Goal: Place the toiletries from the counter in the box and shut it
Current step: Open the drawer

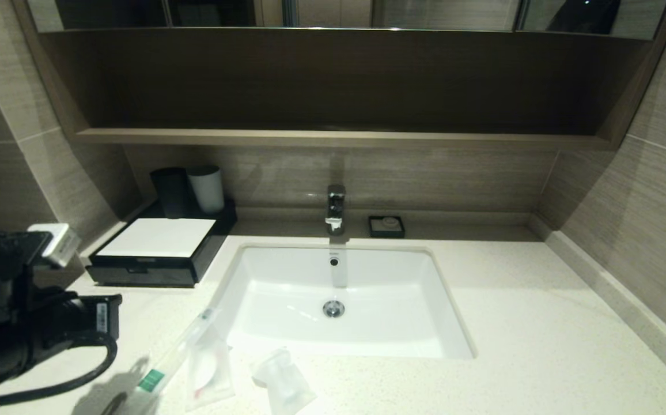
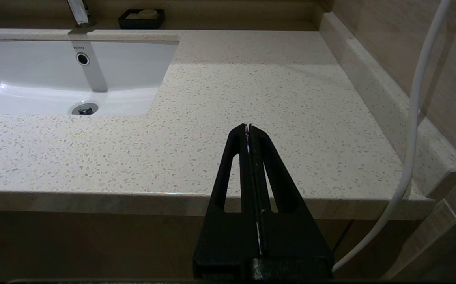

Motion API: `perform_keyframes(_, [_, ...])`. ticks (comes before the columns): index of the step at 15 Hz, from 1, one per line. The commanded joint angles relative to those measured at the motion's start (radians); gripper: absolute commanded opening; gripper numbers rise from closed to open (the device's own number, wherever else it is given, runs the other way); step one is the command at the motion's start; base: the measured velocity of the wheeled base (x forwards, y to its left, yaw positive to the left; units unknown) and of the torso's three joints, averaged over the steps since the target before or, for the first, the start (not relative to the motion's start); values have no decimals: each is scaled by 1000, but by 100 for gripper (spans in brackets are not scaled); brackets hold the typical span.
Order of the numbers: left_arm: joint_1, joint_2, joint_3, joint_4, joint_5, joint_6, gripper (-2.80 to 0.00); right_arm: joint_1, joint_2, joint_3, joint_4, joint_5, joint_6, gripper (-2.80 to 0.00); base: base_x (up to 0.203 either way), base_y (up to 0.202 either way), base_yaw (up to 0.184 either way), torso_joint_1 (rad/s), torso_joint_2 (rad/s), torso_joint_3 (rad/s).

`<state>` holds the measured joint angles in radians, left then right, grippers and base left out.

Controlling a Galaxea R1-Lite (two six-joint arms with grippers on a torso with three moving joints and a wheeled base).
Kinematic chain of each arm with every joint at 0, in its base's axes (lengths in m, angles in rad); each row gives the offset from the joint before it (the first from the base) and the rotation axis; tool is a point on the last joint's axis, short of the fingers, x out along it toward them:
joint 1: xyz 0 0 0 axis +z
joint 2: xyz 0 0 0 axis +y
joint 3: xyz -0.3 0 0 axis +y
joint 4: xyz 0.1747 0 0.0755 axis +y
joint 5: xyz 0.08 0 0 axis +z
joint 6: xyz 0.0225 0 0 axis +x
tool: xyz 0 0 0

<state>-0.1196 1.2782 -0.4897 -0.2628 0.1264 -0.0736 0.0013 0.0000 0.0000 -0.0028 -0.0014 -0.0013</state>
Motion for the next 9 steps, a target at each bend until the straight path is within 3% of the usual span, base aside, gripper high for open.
perform_keyframes(1, [-17, -64, 6, 94, 1, 7, -280, 0, 0, 2, 0, 0, 0, -280, 0, 0, 0, 0, 0, 0])
perform_keyframes(4, [-17, -83, -3, 209, 1, 51, -280, 0, 0, 2, 0, 0, 0, -280, 0, 0, 0, 0, 0, 0])
perform_keyframes(7, [-9, -26, -23, 202, 3, 50, -280, 0, 0, 2, 0, 0, 1, -280, 0, 0, 0, 0, 0, 0])
perform_keyframes(9, [34, 39, -45, 191, 3, 47, -280, 0, 0, 2, 0, 0, 0, -280, 0, 0, 0, 0, 0, 0])
